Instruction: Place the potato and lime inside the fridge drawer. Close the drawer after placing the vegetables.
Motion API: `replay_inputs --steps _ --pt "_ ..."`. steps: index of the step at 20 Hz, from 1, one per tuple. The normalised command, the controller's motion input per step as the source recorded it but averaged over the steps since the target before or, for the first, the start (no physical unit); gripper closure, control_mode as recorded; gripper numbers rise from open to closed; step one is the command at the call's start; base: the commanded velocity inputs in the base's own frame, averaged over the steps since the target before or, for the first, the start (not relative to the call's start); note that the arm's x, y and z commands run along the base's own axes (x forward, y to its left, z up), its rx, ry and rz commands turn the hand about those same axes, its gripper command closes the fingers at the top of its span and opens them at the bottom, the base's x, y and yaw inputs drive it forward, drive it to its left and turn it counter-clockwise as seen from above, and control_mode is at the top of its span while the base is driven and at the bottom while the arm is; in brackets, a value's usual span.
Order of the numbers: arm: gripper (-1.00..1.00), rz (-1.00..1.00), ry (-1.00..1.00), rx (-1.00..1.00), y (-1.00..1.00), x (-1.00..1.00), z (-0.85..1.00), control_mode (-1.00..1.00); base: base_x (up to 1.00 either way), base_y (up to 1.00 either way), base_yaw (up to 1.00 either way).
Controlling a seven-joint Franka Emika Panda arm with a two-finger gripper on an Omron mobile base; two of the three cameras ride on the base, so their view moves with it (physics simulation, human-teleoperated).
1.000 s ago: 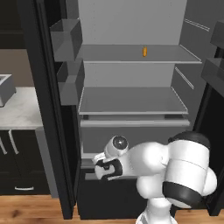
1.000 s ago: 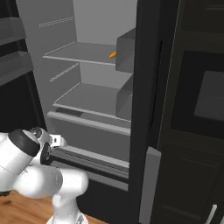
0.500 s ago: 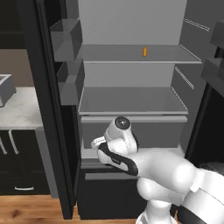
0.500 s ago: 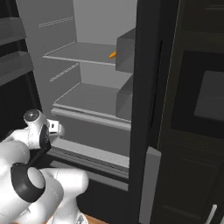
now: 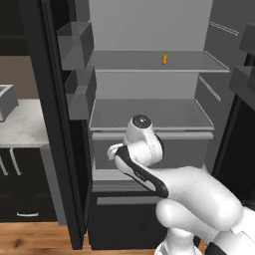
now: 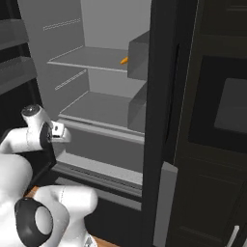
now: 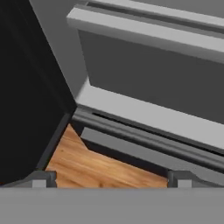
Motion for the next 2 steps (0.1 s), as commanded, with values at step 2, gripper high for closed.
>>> replay_inputs --steps 2 --pt "-1.00 -0.12 0.00 0.04 -0.58 -0.52 0.00 -1.00 0.00 0.00 0.00"
